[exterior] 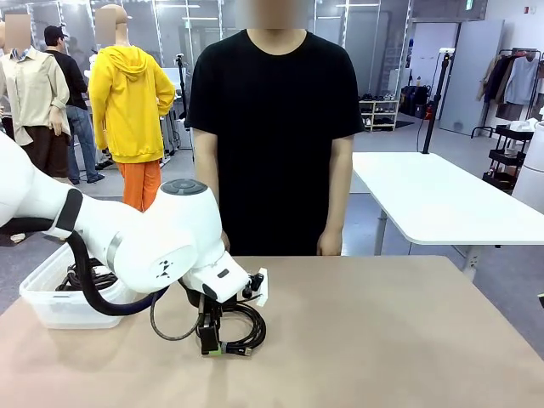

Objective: Organize and store the cables.
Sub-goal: Place the USB Extension Cable into the Organizing box.

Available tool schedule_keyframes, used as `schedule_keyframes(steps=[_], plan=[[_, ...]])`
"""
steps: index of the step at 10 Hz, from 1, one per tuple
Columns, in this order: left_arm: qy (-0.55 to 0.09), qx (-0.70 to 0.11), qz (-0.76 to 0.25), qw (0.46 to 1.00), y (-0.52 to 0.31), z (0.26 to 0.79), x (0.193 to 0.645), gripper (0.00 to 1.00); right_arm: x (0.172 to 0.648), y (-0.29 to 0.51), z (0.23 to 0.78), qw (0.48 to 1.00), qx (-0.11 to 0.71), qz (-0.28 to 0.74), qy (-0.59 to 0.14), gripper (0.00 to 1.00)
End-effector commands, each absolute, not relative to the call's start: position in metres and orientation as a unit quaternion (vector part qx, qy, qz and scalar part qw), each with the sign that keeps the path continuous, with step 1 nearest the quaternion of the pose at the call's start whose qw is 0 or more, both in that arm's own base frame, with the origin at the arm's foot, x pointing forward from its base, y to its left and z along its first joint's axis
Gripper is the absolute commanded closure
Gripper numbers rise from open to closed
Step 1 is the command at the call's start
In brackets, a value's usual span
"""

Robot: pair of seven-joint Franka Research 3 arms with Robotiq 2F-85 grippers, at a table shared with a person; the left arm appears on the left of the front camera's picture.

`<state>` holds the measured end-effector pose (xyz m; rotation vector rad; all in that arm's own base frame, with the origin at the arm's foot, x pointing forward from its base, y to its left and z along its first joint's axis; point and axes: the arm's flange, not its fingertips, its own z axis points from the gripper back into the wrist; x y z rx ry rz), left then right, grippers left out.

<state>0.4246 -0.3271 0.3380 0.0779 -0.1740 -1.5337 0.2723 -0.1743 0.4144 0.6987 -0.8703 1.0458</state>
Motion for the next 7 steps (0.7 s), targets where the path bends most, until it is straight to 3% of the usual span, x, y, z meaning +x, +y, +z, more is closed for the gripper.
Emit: schedule_keyframes(steps=[1,6,7], plan=[[-0.107,0.042,-0.692,0.713,-0.329,0.326,0.428,0.0,0.273,-0.175,0.416,0.72,0.317,0.468,-0.402,0.0],[-0.095,0.035,-0.699,0.708,-0.336,0.31,0.44,0.02,0.273,-0.175,0.416,0.72,0.317,0.468,-0.402,0.0],[-0.091,0.036,-0.697,0.711,-0.336,0.309,0.442,0.44,0.273,-0.175,0.416,0.72,0.317,0.468,-0.402,0.0]])
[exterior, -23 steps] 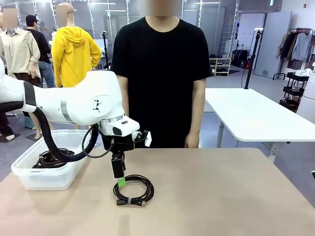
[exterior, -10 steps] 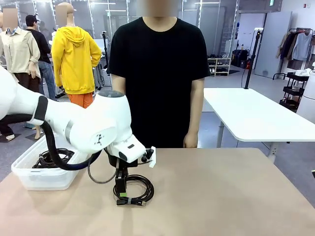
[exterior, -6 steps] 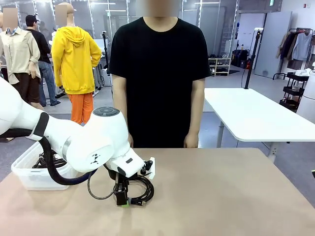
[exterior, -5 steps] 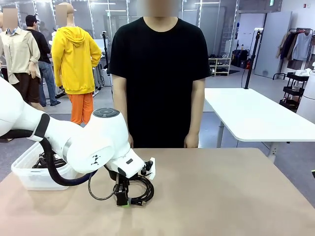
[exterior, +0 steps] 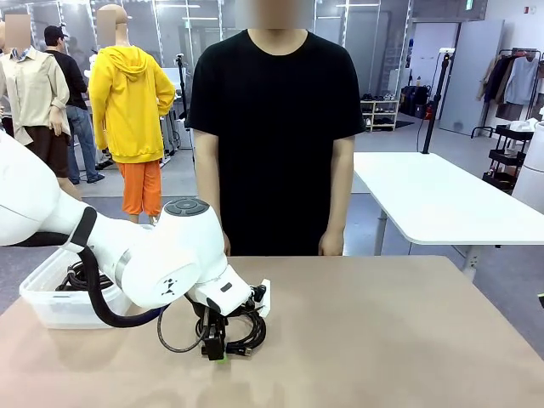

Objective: Organize and store the cables.
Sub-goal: Place the USB Extension Cable into the Organizing box.

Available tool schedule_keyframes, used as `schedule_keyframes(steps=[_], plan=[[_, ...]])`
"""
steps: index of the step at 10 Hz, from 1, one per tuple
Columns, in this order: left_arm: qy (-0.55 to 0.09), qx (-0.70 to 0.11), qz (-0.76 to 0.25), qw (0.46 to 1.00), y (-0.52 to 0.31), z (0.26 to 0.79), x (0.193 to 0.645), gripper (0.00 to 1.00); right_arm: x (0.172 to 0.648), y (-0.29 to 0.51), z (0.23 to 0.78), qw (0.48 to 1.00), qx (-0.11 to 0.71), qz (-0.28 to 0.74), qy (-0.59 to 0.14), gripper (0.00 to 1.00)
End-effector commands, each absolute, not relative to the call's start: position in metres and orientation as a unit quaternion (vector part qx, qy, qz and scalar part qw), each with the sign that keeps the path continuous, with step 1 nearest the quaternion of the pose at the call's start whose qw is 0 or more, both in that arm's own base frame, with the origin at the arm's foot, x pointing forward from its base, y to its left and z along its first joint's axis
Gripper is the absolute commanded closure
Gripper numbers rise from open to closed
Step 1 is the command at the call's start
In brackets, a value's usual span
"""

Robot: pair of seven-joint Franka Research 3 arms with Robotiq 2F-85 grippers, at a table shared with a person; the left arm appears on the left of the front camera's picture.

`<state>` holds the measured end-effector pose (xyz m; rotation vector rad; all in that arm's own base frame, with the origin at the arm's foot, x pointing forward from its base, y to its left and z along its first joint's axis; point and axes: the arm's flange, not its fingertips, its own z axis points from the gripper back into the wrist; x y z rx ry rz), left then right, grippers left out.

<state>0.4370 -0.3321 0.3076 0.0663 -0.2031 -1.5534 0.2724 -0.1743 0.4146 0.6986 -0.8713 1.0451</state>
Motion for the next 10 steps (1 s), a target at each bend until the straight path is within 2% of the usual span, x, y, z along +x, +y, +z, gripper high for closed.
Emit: schedule_keyframes(steps=[1,2,4,5,6,9,10], plan=[[-0.086,0.041,-0.695,0.712,-0.335,0.309,0.442,0.62,0.273,-0.175,0.416,0.72,0.317,0.468,-0.402,0.0],[-0.088,0.036,-0.699,0.709,-0.335,0.309,0.441,1.0,0.273,-0.175,0.416,0.72,0.317,0.468,-0.402,0.0],[-0.083,0.031,-0.703,0.706,-0.337,0.309,0.439,1.0,0.273,-0.175,0.416,0.72,0.317,0.468,-0.402,0.0],[-0.084,0.031,-0.703,0.705,-0.337,0.313,0.437,0.88,0.273,-0.175,0.416,0.72,0.317,0.468,-0.402,0.0],[-0.082,0.033,-0.703,0.706,-0.335,0.318,0.437,0.98,0.273,-0.175,0.416,0.72,0.317,0.468,-0.402,0.0],[-0.056,0.049,-0.71,0.701,-0.333,0.356,0.438,1.0,0.273,-0.175,0.416,0.72,0.317,0.468,-0.402,0.0],[-0.048,0.051,-0.728,0.682,-0.335,0.378,0.438,1.0,0.273,-0.175,0.416,0.72,0.317,0.468,-0.402,0.0]])
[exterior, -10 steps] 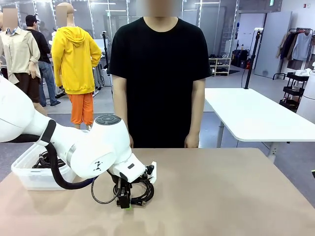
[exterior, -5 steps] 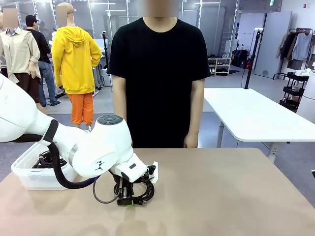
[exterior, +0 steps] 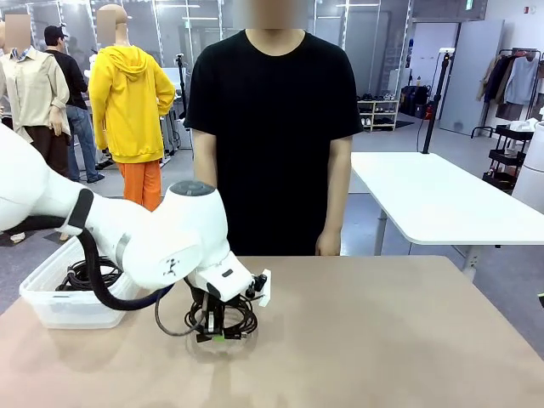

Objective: Organize and store the cables.
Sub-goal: Place the USB Extension Cable into the Organizing box.

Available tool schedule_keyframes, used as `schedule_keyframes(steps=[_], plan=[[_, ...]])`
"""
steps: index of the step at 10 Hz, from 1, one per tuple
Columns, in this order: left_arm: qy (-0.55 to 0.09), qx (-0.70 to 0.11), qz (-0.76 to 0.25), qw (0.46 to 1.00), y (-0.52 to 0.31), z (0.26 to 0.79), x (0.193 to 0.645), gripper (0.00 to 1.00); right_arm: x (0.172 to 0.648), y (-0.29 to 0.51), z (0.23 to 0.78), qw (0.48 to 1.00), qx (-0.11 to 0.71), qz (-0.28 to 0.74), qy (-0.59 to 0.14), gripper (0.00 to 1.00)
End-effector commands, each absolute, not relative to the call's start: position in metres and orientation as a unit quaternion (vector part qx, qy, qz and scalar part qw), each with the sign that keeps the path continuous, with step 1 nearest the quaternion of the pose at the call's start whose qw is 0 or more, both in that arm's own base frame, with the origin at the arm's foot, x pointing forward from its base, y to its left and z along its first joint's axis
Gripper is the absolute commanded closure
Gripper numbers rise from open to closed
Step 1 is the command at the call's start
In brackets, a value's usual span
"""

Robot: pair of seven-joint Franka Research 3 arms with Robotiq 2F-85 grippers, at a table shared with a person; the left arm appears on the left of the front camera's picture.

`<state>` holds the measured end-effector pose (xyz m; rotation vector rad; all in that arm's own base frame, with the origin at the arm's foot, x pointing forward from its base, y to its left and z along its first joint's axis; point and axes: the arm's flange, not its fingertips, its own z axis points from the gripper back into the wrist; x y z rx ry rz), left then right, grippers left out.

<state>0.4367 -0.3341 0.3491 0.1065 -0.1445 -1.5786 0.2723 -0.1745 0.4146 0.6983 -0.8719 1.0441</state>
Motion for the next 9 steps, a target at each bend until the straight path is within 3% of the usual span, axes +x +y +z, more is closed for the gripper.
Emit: schedule_keyframes(steps=[1,5,9], plan=[[-0.047,0.066,-0.737,0.671,-0.333,0.406,0.438,1.0,0.273,-0.175,0.416,0.72,0.317,0.468,-0.402,0.0],[-0.057,0.091,-0.759,0.642,-0.321,0.47,0.444,1.0,0.273,-0.175,0.416,0.72,0.317,0.468,-0.402,0.0],[-0.06,0.087,-0.75,0.654,-0.327,0.451,0.439,1.0,0.273,-0.175,0.416,0.72,0.317,0.468,-0.402,0.0]])
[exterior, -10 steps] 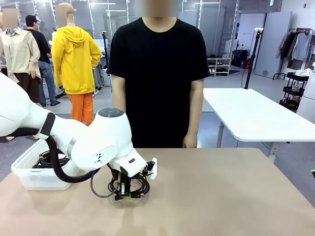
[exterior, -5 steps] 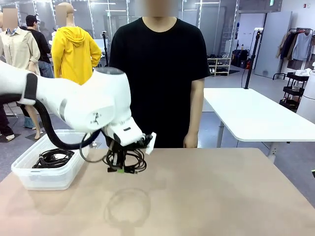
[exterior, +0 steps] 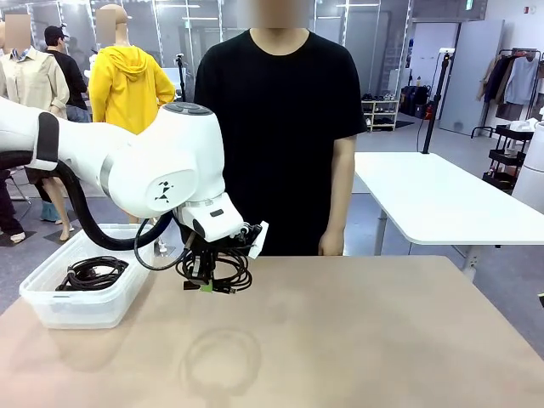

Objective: Organize and store the cables.
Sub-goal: Place the USB Extension Cable into the Organizing box.

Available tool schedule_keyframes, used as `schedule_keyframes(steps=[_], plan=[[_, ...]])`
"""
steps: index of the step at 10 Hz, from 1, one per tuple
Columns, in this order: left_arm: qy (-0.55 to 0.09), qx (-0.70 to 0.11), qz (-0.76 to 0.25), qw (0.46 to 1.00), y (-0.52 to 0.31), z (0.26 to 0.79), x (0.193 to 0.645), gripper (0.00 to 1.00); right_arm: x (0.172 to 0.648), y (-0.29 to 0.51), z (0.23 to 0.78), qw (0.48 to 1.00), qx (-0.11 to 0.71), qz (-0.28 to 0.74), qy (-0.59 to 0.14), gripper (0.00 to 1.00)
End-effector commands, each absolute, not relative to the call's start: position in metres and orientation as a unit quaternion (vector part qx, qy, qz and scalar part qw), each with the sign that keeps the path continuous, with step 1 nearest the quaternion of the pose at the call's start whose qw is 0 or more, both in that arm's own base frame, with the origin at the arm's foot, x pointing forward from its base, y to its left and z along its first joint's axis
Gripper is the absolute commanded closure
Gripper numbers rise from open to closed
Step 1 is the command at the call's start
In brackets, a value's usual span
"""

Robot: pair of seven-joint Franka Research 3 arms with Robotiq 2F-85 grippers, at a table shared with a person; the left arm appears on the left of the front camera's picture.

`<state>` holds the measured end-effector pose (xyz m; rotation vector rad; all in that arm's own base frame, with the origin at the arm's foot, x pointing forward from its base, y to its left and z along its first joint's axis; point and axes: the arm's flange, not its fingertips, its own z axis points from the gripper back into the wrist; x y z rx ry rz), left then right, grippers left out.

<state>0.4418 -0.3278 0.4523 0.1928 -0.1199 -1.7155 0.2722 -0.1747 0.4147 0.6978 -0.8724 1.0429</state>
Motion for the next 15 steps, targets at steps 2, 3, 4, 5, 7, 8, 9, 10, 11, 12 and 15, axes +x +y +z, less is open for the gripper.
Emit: schedule_keyframes(steps=[2,3,4,5,7,8,9,10,11,12,15], plan=[[-0.06,0.087,-0.75,0.654,-0.327,0.451,0.439,1.0,0.273,-0.175,0.416,0.72,0.317,0.468,-0.402,0.0],[-0.052,0.084,-0.755,0.648,-0.328,0.451,0.442,0.85,0.273,-0.175,0.416,0.72,0.317,0.468,-0.402,0.0],[-0.046,0.056,-0.782,0.619,-0.316,0.461,0.451,0.85,0.273,-0.175,0.416,0.72,0.317,0.468,-0.402,0.0],[-0.041,0.014,-0.816,0.576,-0.288,0.479,0.454,0.85,0.273,-0.175,0.416,0.72,0.317,0.468,-0.402,0.0],[-0.1,0.029,-0.816,0.569,-0.234,0.496,0.459,0.85,0.273,-0.175,0.416,0.72,0.317,0.468,-0.402,0.0],[-0.124,0.041,-0.807,0.576,-0.205,0.5,0.46,0.85,0.273,-0.175,0.416,0.72,0.317,0.468,-0.402,0.0],[-0.148,0.078,-0.8,0.577,-0.177,0.505,0.461,0.85,0.273,-0.175,0.416,0.72,0.317,0.468,-0.402,0.0],[-0.169,0.085,-0.788,0.586,-0.14,0.51,0.461,0.85,0.273,-0.175,0.416,0.72,0.317,0.468,-0.402,0.0],[-0.187,0.058,-0.783,0.591,-0.095,0.509,0.462,0.85,0.273,-0.175,0.416,0.72,0.317,0.468,-0.402,0.0],[-0.191,0.041,-0.785,0.588,-0.068,0.505,0.463,0.85,0.273,-0.175,0.416,0.72,0.317,0.468,-0.402,0.0],[-0.193,0.059,-0.767,0.609,-0.008,0.491,0.478,0.85,0.273,-0.175,0.416,0.72,0.317,0.468,-0.402,0.0]])
